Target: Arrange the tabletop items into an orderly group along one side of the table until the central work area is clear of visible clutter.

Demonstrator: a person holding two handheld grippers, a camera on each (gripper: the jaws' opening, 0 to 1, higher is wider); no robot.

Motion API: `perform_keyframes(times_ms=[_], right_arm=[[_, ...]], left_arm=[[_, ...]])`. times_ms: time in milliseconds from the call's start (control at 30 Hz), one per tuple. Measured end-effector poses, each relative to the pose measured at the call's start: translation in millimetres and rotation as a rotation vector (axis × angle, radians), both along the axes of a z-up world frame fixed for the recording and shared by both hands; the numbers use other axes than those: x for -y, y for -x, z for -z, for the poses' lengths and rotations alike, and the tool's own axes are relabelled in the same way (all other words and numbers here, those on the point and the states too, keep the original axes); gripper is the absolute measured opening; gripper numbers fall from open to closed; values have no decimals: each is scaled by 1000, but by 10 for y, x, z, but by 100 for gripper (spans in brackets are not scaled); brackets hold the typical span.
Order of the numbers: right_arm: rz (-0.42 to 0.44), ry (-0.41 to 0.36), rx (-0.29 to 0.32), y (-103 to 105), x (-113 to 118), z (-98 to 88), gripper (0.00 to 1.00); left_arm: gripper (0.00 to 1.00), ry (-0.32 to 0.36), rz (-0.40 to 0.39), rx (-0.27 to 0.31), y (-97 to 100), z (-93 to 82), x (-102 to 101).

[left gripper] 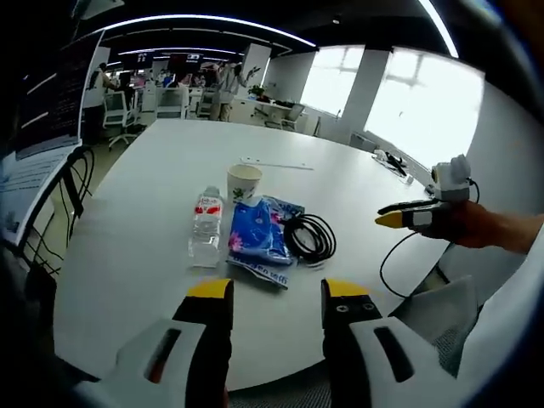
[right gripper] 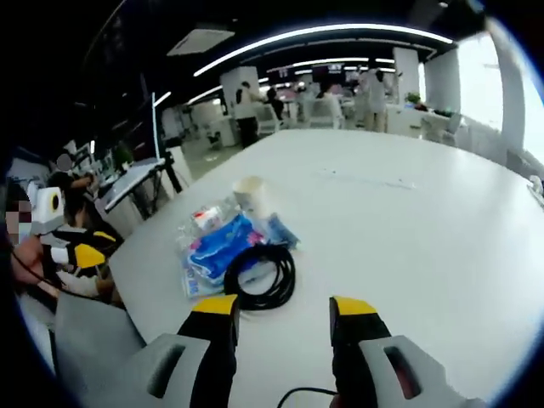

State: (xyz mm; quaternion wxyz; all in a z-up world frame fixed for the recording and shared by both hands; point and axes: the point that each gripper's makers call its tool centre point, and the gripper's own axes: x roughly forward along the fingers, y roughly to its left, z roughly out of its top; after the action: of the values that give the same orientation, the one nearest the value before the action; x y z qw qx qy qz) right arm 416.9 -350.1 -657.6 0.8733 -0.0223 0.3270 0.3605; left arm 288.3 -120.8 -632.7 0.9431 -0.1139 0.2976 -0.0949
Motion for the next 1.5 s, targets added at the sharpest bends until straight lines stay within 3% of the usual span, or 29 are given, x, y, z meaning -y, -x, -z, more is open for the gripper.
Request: perform_keyframes(times_ms=[367, 700, 867, 1100, 1500], right_arm=[[23, -41, -33, 255, 285, 142, 46], [18, -56, -45, 526, 334, 288, 47], [17, -59, -30, 576, 321, 284, 47], [9, -53, -3, 549, 356, 217, 48], [23, -50, -18, 597, 372, 215, 47]], left_arm=[[40, -32, -69, -24, -72, 11, -76], [39, -76, -75, -60, -236, 15, -176], [38, -103, -79, -86, -359, 27, -297], [38, -117, -90, -75, -544, -52, -430], [37, -129, -88, -95, -716, 29, -525]])
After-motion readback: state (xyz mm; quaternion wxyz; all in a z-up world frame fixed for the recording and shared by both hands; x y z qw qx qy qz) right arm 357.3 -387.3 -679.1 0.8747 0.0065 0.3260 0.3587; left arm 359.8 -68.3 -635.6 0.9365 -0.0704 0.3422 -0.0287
